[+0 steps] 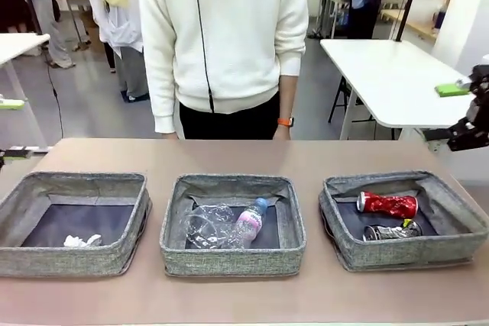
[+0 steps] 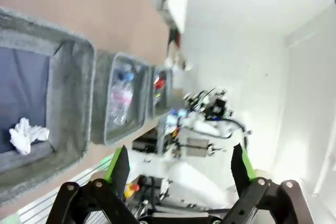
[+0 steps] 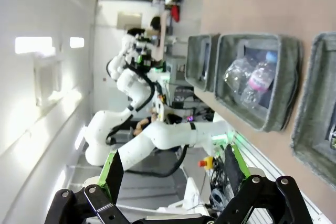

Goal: Sort the waste into the appropriate baskets.
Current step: Place the picked waste into the Fabric basket indicated by the person.

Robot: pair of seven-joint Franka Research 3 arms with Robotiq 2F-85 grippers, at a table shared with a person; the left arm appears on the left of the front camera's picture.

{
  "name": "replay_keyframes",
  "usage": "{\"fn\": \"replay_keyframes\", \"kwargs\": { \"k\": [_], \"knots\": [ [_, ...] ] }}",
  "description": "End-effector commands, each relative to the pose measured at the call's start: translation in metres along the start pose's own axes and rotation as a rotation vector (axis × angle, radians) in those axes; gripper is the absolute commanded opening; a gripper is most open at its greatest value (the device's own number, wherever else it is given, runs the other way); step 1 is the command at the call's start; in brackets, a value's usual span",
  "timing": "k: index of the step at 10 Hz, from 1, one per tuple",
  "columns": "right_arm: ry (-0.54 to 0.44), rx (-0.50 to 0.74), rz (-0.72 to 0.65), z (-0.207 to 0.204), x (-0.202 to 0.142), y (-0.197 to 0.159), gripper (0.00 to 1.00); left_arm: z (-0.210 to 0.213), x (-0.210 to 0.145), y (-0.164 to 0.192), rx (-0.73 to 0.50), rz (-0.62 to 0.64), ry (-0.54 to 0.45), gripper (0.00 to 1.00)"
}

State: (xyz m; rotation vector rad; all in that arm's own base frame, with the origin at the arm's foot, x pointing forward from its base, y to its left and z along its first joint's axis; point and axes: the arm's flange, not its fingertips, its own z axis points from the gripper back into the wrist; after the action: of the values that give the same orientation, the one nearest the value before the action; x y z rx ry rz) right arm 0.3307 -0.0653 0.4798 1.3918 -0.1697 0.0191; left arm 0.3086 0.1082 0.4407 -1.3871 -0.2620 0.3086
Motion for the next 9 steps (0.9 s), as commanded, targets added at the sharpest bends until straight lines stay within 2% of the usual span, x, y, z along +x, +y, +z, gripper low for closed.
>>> {"fn": "replay_keyframes", "kwargs": {
  "k": [1,2,9],
  "knots": [
    [-0.089,-0.016,-0.063,0.023,-0.001,-0.005,1.0,-0.01,0.0,-0.011,0.062,-0.013,0.056,1.0],
    [0.0,0.0,0.0,0.0,0.0,0.0,1.0,-0.01,0.0,-0.011,0.062,-0.013,0.056,1.0],
    [0.0,0.0,0.0,0.0,0.0,0.0,1.0,-0.01,0.0,-0.011,0.062,-0.013,0.056,1.0]
  ]
}}
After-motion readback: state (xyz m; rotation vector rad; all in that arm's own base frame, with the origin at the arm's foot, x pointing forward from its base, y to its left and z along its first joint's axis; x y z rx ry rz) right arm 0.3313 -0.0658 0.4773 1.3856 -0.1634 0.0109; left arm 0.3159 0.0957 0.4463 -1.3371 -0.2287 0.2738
